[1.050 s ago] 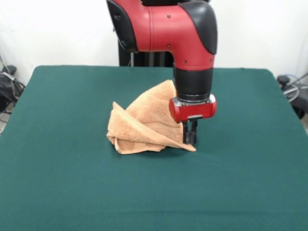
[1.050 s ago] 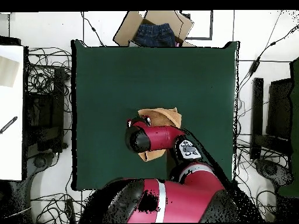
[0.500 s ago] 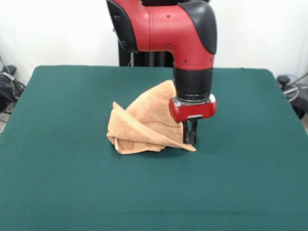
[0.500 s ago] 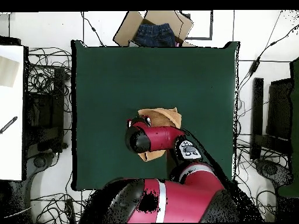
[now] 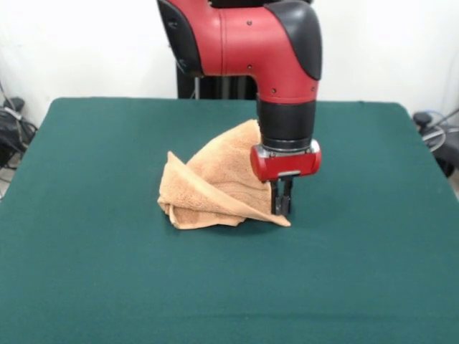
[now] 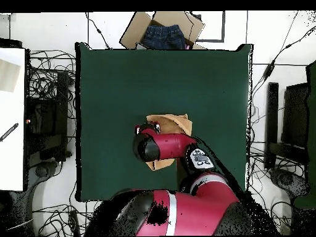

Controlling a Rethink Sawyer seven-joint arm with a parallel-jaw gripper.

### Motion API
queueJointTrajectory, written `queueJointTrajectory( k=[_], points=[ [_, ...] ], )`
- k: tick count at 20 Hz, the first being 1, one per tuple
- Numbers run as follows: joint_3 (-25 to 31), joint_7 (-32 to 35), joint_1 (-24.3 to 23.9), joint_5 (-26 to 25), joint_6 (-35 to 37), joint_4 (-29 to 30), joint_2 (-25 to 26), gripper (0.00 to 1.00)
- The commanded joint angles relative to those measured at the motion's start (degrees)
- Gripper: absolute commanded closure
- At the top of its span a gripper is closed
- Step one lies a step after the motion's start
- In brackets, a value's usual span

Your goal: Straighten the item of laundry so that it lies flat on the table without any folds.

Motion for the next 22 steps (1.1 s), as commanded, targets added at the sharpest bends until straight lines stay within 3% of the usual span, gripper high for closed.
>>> queueJointTrajectory(
  k=[1, 5, 10, 11, 14, 22],
  points=[
    [-0.9, 8.9, -0.6, 4.0, 10.0, 3.1, -7.7, 1.00],
    [-0.6, 7.7, -0.9, 4.0, 13.9, 6.8, -14.0, 1.00],
    [1.2, 7.3, -2.4, 3.1, 13.7, 6.6, -13.5, 1.00],
    [1.9, 7.1, -3.1, 2.5, 13.2, 6.6, -13.4, 0.00],
    [4.9, 6.0, -6.0, 1.5, 11.6, 7.4, -13.0, 0.00],
    [6.6, 5.5, -7.4, 0.9, 11.2, 7.2, -11.9, 0.00]
  ],
)
